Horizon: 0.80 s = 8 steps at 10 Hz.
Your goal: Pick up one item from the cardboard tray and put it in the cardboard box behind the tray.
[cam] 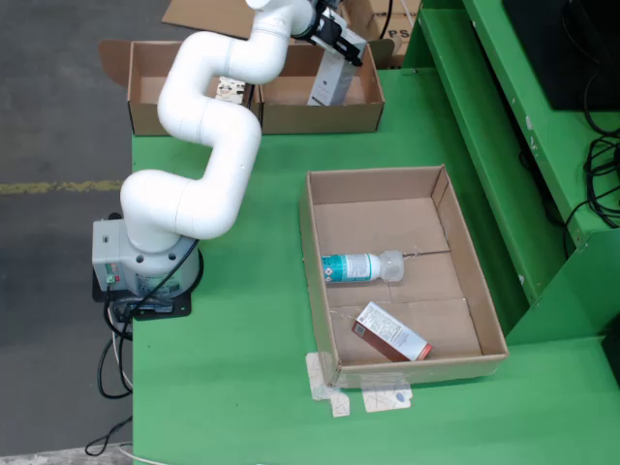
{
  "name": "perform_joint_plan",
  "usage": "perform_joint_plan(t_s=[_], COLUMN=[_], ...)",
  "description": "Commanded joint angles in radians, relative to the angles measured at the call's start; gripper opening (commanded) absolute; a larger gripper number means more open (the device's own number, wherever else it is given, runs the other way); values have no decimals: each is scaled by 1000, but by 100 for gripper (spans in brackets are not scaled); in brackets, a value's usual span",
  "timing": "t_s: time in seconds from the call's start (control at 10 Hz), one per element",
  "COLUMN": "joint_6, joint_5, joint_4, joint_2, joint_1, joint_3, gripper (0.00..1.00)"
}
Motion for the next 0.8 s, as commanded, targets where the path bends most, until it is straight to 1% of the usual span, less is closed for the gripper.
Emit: perform_joint_plan(t_s=[0.0, 0.7], joint_6=[-11, -11], joint_5=[-31, -31], joint_4=[12, 12], joint_2=[31, 31], joint_1=[-9, -9], joint_3=[31, 31], gripper=[10, 80])
